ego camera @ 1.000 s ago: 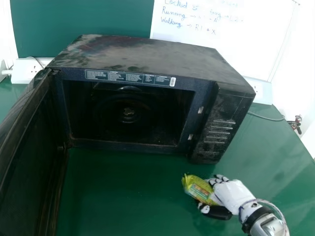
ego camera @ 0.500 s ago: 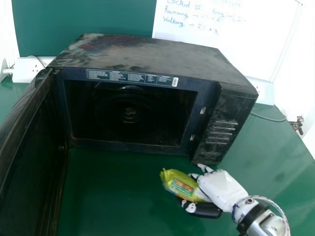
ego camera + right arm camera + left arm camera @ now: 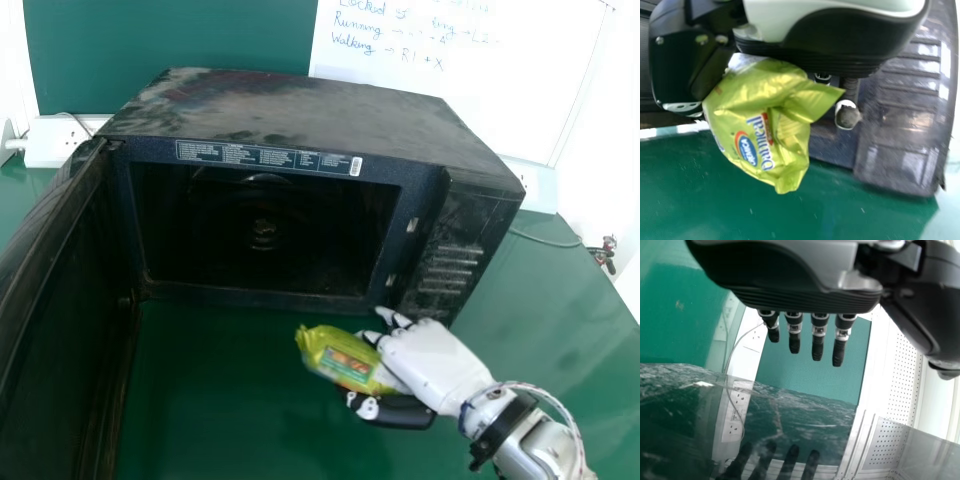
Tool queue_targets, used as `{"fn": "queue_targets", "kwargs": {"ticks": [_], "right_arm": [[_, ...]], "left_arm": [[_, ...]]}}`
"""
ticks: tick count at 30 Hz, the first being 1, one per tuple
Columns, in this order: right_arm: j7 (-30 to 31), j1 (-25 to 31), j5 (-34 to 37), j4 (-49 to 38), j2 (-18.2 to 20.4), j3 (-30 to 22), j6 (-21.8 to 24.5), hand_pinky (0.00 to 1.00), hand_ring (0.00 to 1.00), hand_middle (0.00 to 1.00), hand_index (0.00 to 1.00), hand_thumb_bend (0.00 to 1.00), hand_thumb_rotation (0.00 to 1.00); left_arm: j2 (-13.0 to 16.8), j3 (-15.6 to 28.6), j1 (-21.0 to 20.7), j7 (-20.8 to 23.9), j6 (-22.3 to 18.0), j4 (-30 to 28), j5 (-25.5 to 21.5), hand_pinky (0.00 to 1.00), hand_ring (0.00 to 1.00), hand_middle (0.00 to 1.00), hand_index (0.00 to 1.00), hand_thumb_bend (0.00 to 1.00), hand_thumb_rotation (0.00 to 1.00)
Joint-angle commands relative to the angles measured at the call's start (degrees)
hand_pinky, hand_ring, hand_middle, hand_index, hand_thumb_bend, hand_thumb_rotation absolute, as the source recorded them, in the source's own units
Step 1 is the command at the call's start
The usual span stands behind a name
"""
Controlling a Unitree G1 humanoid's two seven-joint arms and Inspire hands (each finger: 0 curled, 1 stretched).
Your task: Put biscuit inside oven
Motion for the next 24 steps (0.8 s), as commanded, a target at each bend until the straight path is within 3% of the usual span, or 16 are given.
{"fn": "queue_targets", "kwargs": {"ticks": [1, 15, 20, 24], "right_arm": [[0.6, -1.8, 0.8, 0.2, 0.7, 1.0, -0.7, 0.03, 0.06, 0.12, 0.17, 0.24, 0.00], [2.1, -10.6, 0.7, 2.3, 6.4, 6.1, -0.2, 0.03, 0.07, 0.13, 0.17, 0.25, 0.00], [4.3, -14.3, -0.9, 3.4, 8.5, 8.3, 2.3, 0.03, 0.07, 0.13, 0.17, 0.22, 0.00], [5.9, -17.8, -1.9, 5.3, 10.1, 10.2, 3.8, 0.04, 0.07, 0.14, 0.18, 0.26, 0.00]], "left_arm": [[-0.1, -0.2, 0.2, 0.0, 0.1, -0.2, 0.2, 1.00, 1.00, 1.00, 1.00, 1.00, 1.00], [-0.7, -0.8, 0.8, -0.1, 0.0, -0.9, 0.2, 1.00, 1.00, 1.00, 1.00, 1.00, 1.00], [-1.0, -1.0, 1.0, 0.4, 0.0, -1.3, 0.6, 1.00, 0.99, 1.00, 1.00, 1.00, 1.00], [-0.8, -1.0, 1.0, 0.0, -0.3, -0.9, 0.4, 1.00, 1.00, 1.00, 1.00, 1.00, 1.00]]}}
